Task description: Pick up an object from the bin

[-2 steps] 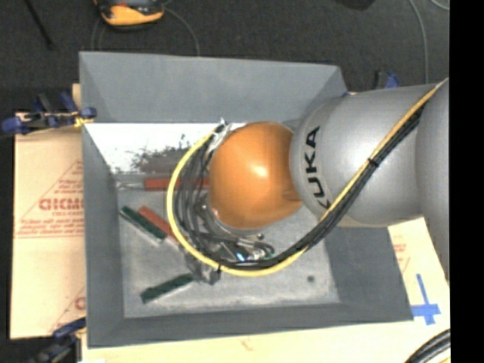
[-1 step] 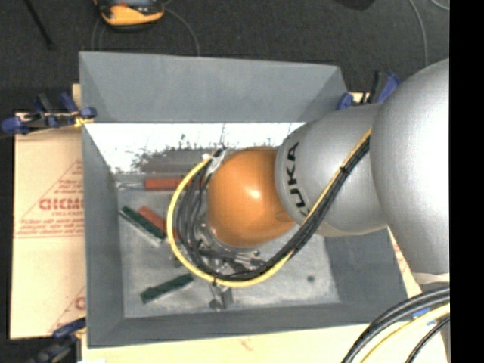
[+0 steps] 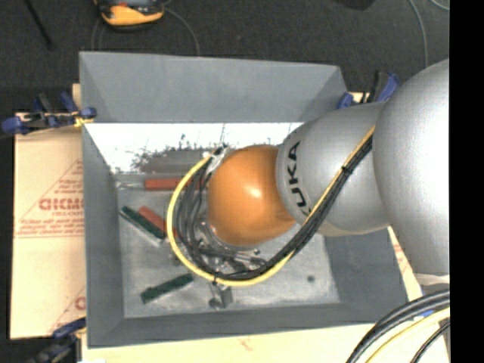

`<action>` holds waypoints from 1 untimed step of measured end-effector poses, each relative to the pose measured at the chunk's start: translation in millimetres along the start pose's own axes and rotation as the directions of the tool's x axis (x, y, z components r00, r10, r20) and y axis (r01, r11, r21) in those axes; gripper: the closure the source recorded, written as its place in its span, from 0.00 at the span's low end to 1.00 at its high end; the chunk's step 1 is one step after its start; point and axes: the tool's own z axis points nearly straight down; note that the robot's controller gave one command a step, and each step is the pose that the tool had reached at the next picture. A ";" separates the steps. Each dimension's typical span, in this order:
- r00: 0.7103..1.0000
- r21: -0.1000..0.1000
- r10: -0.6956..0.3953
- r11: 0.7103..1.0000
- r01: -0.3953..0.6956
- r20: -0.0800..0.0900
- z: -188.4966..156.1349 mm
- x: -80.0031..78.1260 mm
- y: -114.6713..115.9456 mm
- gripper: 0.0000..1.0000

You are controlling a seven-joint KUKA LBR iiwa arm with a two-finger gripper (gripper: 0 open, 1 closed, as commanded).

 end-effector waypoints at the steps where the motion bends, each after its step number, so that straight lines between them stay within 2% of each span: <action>1: 0.995 0.000 0.099 0.995 -0.099 0.000 38.7 -34.9 4.4 1.00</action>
Offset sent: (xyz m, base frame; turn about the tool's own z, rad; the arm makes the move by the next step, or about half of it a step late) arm 0.0000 0.0000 0.0000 0.0000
